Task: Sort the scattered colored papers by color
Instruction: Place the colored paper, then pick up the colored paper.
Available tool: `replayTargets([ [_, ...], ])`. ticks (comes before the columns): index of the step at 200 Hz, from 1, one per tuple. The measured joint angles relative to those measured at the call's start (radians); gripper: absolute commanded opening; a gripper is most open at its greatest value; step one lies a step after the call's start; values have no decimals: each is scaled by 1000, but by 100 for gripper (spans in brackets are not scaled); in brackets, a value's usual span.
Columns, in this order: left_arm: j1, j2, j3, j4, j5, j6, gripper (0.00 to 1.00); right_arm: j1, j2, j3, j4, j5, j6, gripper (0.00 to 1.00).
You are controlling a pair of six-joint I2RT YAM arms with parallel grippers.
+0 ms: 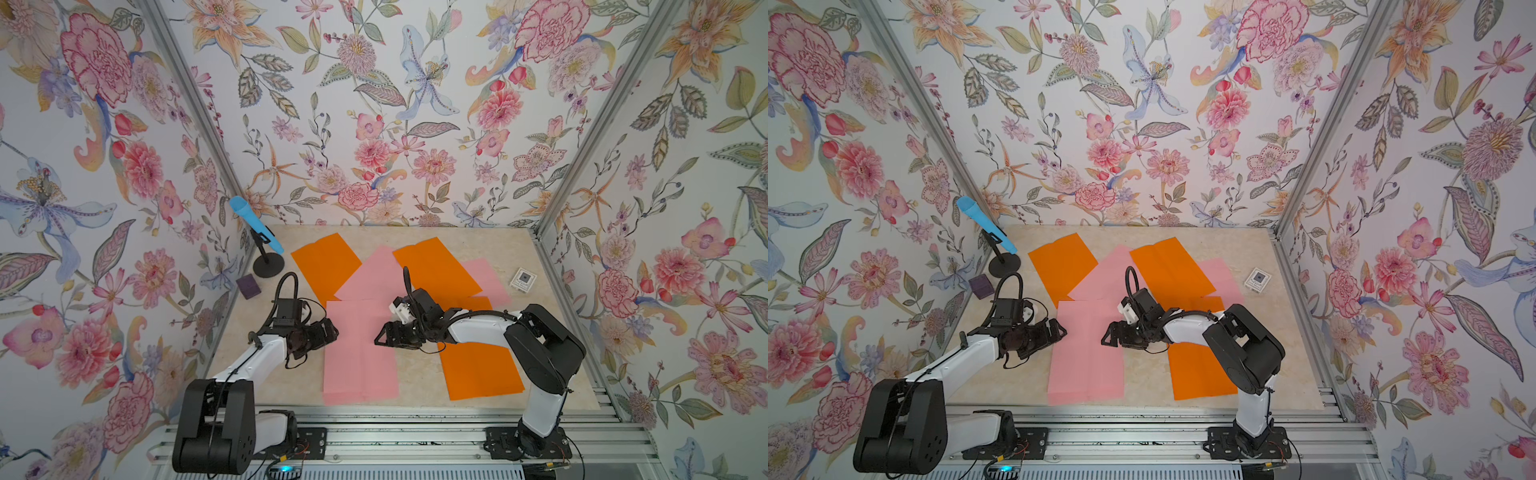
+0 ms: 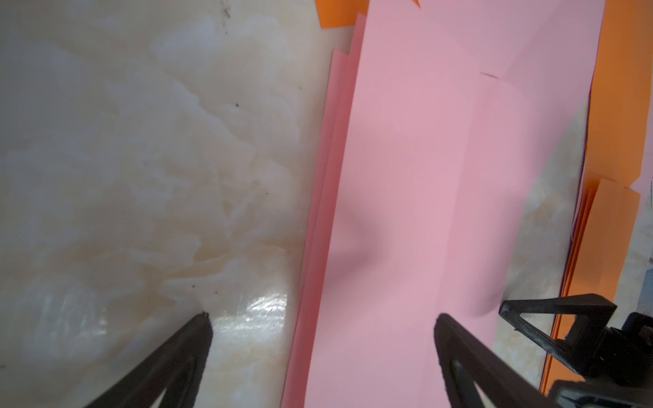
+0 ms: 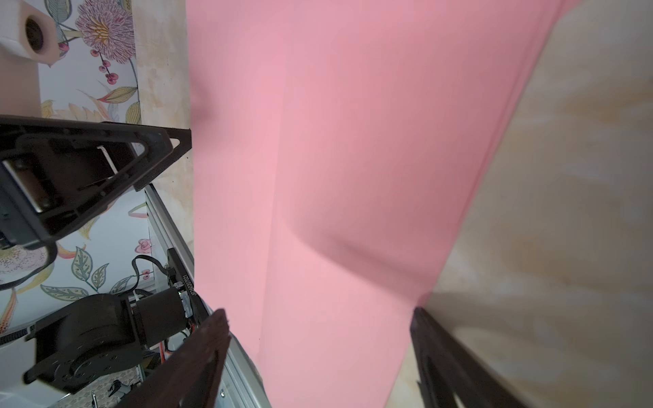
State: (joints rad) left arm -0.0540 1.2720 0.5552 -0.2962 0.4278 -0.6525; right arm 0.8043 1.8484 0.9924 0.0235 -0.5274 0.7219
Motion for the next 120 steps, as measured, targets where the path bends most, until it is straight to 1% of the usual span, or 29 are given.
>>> replayTargets([
  [30, 0, 0, 0, 37, 16, -11, 100, 5, -26, -18, -18, 29, 2, 83],
  [51, 0, -4, 0, 34, 12, -10, 100, -27, -45, -18, -66, 58, -16, 84],
  [72, 0, -45, 13, -8, -18, 1, 100, -101, -69, -11, -121, 84, -49, 86],
  [91, 0, -105, 51, -24, -40, 9, 100, -189, -85, 19, -156, 95, -79, 88],
  [107, 0, -143, 83, -4, -42, 9, 100, -262, -87, 61, -172, 95, -104, 92],
  [120, -1, -153, 93, 42, -26, 7, 100, -319, -87, 102, -193, 93, -127, 92],
])
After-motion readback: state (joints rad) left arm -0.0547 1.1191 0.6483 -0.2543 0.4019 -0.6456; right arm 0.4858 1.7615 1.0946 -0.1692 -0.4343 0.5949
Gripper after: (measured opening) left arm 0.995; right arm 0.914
